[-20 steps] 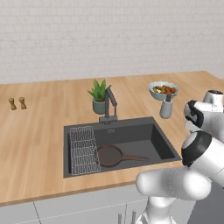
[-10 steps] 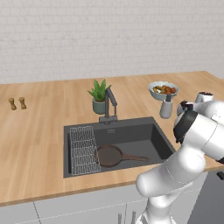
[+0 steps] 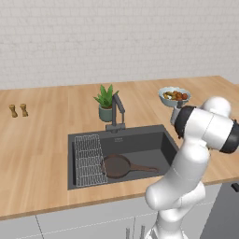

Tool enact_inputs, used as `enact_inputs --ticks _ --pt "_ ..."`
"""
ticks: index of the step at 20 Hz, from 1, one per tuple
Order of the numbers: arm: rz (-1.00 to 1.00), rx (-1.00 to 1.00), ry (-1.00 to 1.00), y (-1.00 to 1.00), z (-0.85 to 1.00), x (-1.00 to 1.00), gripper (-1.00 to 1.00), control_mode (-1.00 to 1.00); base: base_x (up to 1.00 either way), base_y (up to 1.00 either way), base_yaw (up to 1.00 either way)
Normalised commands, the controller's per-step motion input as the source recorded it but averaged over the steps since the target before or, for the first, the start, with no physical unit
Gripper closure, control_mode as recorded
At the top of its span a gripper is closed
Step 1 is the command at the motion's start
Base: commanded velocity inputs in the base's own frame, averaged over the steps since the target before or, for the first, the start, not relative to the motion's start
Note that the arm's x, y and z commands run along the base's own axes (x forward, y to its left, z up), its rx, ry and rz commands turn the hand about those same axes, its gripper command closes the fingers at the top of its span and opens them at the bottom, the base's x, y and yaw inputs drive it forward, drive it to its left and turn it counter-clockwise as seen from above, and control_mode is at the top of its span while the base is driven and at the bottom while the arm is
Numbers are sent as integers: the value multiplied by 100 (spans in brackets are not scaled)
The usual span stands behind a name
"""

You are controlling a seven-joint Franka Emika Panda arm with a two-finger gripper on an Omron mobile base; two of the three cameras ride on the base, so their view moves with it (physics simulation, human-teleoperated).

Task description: Pick the pan and sponge and place them into the sink. Then turn on the water.

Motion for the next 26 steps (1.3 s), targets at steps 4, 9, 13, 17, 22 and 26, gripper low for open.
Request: enact_inputs --ticks 4,9,13,17,22,26 --pt "2 0 0 -11 -28 6 -100 -100 0 0 0" --pt "1 0 0 -1 -33 0 -100 -100 0 0 0" --pt "1 0 0 0 -31 0 -100 -100 0 0 0" --pt "2 0 0 -3 -34 0 -100 -100 0 0 0" --pt "4 0 0 -3 -40 0 -100 -100 0 0 0" --pt "0 -5 0 9 -65 0 -100 -100 0 0 0"
